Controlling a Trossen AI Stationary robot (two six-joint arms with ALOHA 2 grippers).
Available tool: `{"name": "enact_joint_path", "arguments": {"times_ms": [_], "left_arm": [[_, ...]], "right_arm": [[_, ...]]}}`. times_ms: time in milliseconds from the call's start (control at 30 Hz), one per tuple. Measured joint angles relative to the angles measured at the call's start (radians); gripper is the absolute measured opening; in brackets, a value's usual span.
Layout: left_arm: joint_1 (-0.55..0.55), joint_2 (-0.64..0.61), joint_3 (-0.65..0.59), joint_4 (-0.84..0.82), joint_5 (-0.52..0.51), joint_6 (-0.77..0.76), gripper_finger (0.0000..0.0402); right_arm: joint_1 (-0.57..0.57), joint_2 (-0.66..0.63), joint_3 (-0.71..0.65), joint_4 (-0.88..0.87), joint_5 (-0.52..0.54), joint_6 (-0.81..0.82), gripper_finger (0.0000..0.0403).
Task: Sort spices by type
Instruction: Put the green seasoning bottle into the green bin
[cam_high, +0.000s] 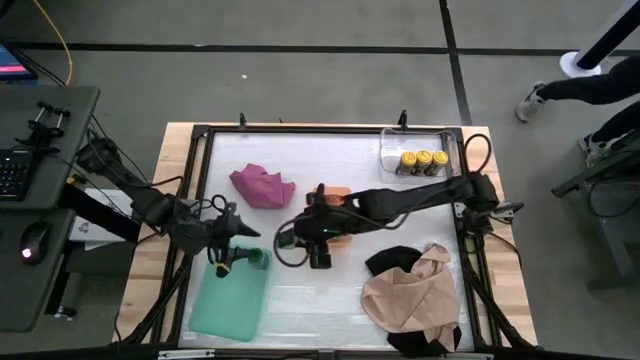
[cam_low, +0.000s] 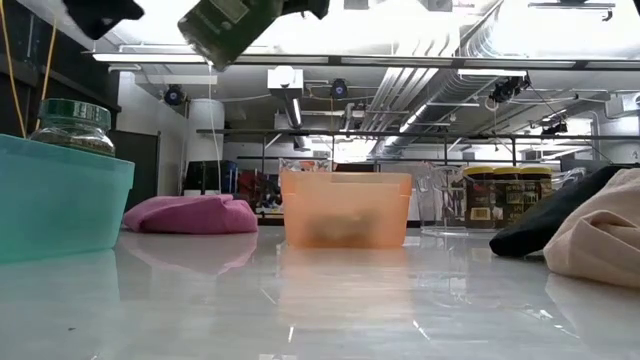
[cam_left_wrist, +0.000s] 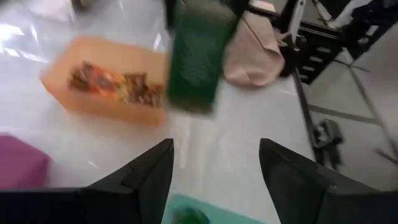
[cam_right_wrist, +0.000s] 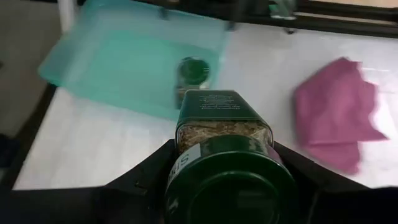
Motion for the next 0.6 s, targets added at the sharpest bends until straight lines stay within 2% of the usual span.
{"name": "enact_joint_path", "arguments": {"times_ms": [200,333,433,600], "left_arm": [[0.064,0.027,0.0,0.103,-0.02,0.158,0.0224],[0.109,0.064,0.0,0.2,0.038,0.234,0.0224],[0.135,0.105,0.0,0.246,0.094,0.261,0.0224],[0.157,0.16,0.0,0.267,0.113,0.261,0.0224]], "right_arm": [[-0.004,0.027,0.035,-0.007,-0.049,-0.004,0.0193],[-0.01,0.028,0.035,-0.001,-0.05,-0.004,0.0193],[-0.011,0.028,0.035,0.002,-0.05,-0.004,0.0193],[-0.01,0.028,0.035,0.011,-0.055,-0.004,0.0193]]}}
